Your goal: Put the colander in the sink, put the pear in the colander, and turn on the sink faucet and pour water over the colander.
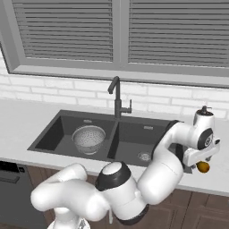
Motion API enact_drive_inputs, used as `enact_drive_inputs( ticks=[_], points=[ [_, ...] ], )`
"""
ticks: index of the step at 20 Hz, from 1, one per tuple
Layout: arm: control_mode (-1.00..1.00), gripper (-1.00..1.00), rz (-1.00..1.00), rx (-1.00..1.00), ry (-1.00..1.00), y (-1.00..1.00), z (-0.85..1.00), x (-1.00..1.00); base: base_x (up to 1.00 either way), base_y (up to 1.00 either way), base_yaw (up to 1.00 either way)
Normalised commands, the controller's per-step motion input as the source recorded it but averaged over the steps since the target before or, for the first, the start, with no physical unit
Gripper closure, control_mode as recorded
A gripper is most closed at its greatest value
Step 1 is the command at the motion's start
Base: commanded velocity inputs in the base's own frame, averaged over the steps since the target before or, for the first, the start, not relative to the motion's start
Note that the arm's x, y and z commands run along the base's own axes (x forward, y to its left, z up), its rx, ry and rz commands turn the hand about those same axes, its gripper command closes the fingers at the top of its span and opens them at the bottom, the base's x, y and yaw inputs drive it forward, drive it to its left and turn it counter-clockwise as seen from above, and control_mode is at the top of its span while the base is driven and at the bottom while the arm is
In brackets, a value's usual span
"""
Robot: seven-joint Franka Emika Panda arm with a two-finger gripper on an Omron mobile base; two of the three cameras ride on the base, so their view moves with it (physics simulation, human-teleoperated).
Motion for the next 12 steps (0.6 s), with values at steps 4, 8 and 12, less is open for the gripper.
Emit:
enact_drive_inputs(
  ticks=[4, 8, 12],
  points=[
    [-1.00, -1.00, 0.00, 0.00, -0.02, 0.00, -0.29, 0.06, 0.00, 0.00, 0.00],
    [-1.00, -1.00, 0.00, 0.00, -0.01, -0.06, -0.19, 0.18, 0.00, 0.00, 0.00],
    [-1.00, -1.00, 0.00, 0.00, 0.00, -0.13, -0.08, 0.13, 0.00, 0.00, 0.00]
  ],
)
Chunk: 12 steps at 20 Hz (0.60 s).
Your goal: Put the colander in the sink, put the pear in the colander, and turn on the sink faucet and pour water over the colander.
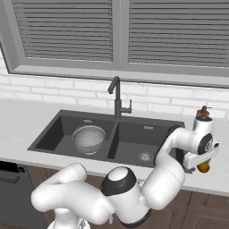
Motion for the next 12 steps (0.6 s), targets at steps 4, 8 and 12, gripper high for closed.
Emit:
enact_drive_inputs(
  ticks=[4, 8, 12],
  points=[
    [-1.00, -1.00, 0.00, 0.00, 0.00, -0.15, -0.16, 0.12, 0.00, 0.00, 0.00],
    [-1.00, -1.00, 0.00, 0.00, 0.00, -0.17, -0.15, 0.11, 0.00, 0.00, 0.00],
    [-1.00, -1.00, 0.02, 0.00, -0.01, -0.06, -0.23, 0.14, 0.00, 0.00, 0.00]
  ],
)
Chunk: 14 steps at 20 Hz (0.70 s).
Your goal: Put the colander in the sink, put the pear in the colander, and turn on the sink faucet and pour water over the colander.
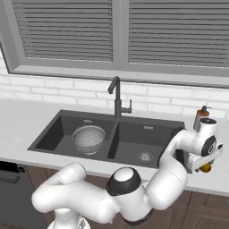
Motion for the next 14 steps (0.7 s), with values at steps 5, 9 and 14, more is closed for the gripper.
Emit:
enact_drive_inputs(
  ticks=[5, 9, 14],
  points=[
    [-1.00, -1.00, 0.03, 0.00, -0.02, 0.00, -0.22, 0.14, 0.00, 0.00, 0.00],
    [-1.00, -1.00, 0.04, 0.00, -0.02, 0.00, -0.35, 0.00, 0.00, 0.00, 0.00],
    [-1.00, -1.00, 0.05, 0.00, -0.03, 0.00, -0.34, 0.02, 0.00, 0.00, 0.00]
  ],
)
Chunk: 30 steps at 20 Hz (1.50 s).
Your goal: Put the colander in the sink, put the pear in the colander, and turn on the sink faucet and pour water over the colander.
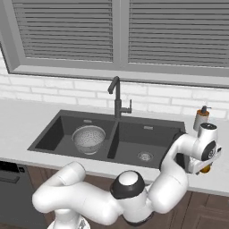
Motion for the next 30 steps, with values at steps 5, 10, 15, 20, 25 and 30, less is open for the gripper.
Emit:
enact_drive_inputs(
  ticks=[5, 10, 15, 20, 25, 30],
  points=[
    [-1.00, 1.00, 0.03, 0.00, -0.07, 0.00, -0.04, -0.12, 0.00, 0.00, 0.00],
    [-1.00, 1.00, 0.01, 0.01, 0.00, 0.15, 0.15, -0.13, 0.00, 0.00, 0.00],
    [-1.00, 1.00, 0.03, 0.02, 0.00, 0.47, 0.39, -0.45, 0.00, 0.00, 0.00],
    [-1.00, 1.00, 0.14, 0.00, 0.00, 0.84, 0.36, -0.40, 0.00, 0.00, 0.00],
    [-1.00, 1.00, 0.16, 0.00, -0.02, 0.82, 0.43, -0.41, 0.00, 0.00, 0.00],
    [-1.00, 1.00, 0.07, 0.00, 0.00, 0.84, 0.49, -0.41, 0.00, 0.00, 0.00]
  ],
)
